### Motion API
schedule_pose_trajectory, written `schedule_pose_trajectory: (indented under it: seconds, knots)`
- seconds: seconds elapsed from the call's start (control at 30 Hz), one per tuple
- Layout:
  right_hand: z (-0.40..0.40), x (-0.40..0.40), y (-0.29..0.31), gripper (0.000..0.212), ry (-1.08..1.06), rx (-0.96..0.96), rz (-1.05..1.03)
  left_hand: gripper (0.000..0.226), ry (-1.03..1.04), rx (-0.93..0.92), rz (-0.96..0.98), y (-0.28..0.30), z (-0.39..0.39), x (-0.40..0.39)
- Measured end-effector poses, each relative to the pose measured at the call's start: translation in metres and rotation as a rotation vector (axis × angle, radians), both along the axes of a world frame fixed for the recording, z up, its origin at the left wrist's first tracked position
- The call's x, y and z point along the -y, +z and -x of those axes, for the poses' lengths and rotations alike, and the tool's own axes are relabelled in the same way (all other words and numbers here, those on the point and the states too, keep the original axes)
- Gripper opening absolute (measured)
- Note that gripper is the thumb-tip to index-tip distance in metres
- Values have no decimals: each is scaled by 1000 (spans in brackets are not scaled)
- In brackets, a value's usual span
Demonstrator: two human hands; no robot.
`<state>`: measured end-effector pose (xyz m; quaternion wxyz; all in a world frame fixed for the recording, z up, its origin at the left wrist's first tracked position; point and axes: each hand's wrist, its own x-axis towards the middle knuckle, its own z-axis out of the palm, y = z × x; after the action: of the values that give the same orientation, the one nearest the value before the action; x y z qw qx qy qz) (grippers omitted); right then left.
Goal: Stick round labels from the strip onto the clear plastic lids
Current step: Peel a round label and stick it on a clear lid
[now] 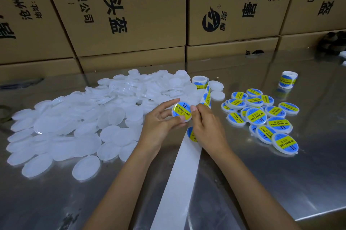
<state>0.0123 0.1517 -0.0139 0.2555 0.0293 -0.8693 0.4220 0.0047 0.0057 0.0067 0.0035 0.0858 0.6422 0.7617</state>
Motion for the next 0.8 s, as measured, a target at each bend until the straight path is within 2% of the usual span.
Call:
schedule_pose_trajectory:
  seconds: [0.27, 0.43, 0.57, 0.7, 0.8]
  knots:
    - [0, 2, 0, 63, 27, 93, 32, 32, 15, 12, -127, 3, -5, -2]
    - [-3, 5, 0, 50, 24, 62, -46, 22, 48, 89, -233, 3, -6, -4]
    - [-4, 8, -1, 38, 44, 78, -7, 20, 29, 86, -236, 3, -6, -5]
    - [-2, 5, -3, 40, 31, 79, -7, 23, -5, 45, -149, 3, -6, -4]
    - [1, 2, -5, 38, 21, 112, -4, 38, -74, 10, -41, 3, -6, -6]
